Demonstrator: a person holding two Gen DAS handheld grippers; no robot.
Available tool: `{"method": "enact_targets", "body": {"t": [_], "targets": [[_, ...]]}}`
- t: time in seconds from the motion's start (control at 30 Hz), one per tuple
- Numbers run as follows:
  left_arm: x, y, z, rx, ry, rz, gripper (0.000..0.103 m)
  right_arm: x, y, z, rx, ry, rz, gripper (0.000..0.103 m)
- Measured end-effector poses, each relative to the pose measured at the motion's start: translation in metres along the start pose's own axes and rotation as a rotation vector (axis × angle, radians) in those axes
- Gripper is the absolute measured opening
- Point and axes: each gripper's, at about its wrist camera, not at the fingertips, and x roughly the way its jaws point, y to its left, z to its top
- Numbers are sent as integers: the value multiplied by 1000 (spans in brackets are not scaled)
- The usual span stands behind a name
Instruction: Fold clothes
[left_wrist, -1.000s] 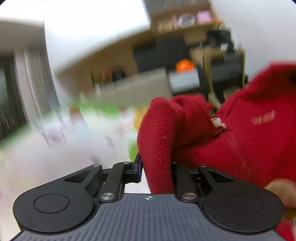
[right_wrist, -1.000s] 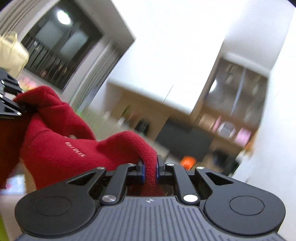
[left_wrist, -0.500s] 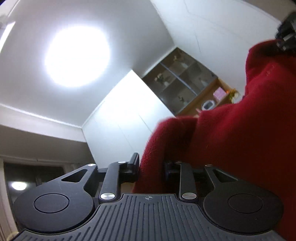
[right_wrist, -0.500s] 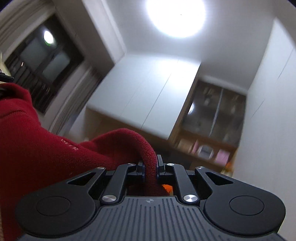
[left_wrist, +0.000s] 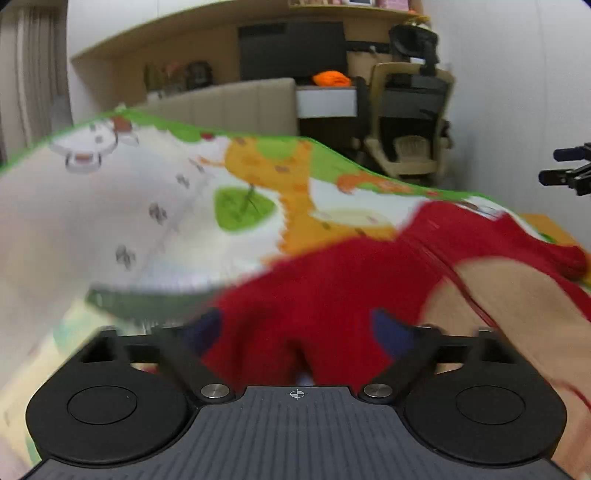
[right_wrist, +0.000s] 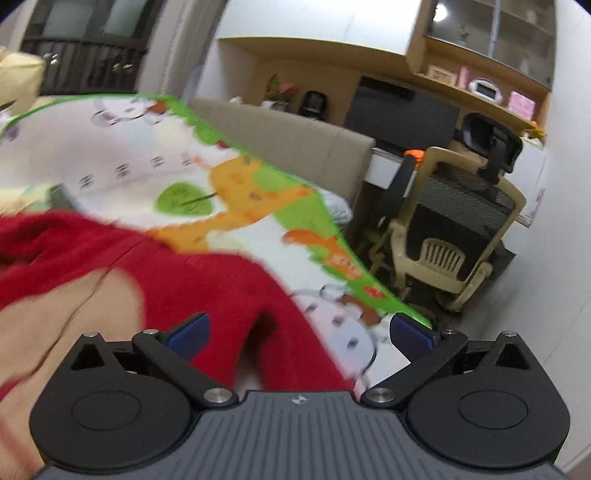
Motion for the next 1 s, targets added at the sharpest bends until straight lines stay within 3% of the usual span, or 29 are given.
{"method": "enact_targets", "body": {"t": [0.2,0.27,0.37,0.43,0.53,0.6,0.73,0.8,0.87,0.93,1.0], "targets": [[-62,-39,-34,-20,5,-178,97,-60,62,-37,-194,-21,216,103],[-71,-61,-49,22,1,-213,98,-65,88,-58,-298,1,191,103],[-86,-95,-77,125,-1,-215,99,-54,113,-86,-415,23,14,103],[-86,-118,-98,200,11,-144,99,-44,120,-92,-433,2,-91,103],[-73,-136,-114,280,32,41,99,-14,121,-85,-361,38,-114,103],[-56,-135,-110,285,41,119,99,3,127,-82,-377,9,-191,103],[-27,-126,-90,247,21,239,100,7,132,-63,-425,-206,-494,103],[-32,-122,-72,244,-61,335,100,-5,126,-46,-435,-355,-672,103],[-46,-120,-54,245,-206,463,100,-20,117,-30,-416,-444,-747,103],[-66,-120,-38,246,-366,576,100,-41,108,-17,-380,-481,-745,103],[-84,-120,-24,240,-494,641,100,-70,100,-17,-333,-471,-657,103]]}}
